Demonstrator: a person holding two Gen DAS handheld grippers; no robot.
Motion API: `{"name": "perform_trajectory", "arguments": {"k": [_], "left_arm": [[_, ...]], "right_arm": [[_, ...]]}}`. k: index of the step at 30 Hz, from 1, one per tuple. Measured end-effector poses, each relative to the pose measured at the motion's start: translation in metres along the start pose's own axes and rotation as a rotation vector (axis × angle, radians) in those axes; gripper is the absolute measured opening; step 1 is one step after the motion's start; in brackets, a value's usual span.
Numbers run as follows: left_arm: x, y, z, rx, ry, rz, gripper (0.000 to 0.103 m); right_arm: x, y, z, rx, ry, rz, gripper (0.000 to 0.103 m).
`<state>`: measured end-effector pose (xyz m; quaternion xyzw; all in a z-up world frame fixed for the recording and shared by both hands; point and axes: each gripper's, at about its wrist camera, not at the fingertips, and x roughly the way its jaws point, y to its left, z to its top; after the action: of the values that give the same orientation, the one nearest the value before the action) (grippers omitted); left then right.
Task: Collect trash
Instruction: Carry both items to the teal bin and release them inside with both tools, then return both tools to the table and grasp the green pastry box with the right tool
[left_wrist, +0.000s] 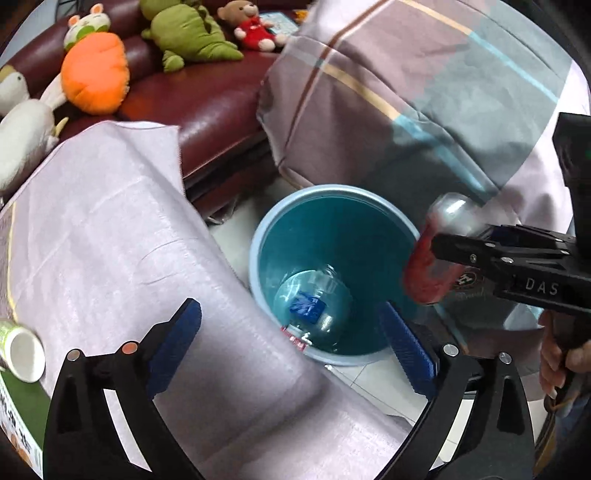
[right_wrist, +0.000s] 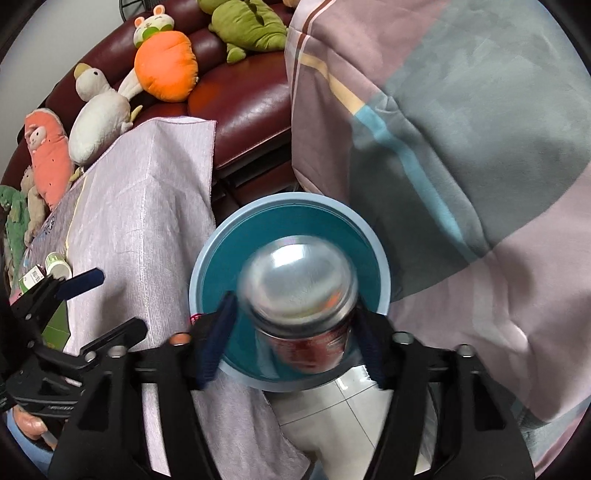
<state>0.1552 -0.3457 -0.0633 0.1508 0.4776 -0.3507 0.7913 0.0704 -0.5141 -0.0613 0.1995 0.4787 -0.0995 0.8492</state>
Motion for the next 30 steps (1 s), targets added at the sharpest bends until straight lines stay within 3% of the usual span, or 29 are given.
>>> {"name": "perform_trajectory", "arguments": {"k": [8, 19, 30], "left_arm": [[-0.015, 0.023, -0.015, -0.066, 0.0, 0.003, 0.099], [-0.058, 0.063, -0.046, -0.154, -0.03, 0.03, 0.099], [-0.123, 0.14, -0.108, -0.294, -0.077, 0.106, 0.099]], "right_arm": [[-0.003, 0.019, 0.003, -0.017, -0.004, -0.009, 0.075], [-0.03, 0.061, -0.007, -0.087, -0.016, -0.021, 0.078], [-0.047, 0.162, -0.026, -0.254, -0.002, 0.022, 0.078]]}}
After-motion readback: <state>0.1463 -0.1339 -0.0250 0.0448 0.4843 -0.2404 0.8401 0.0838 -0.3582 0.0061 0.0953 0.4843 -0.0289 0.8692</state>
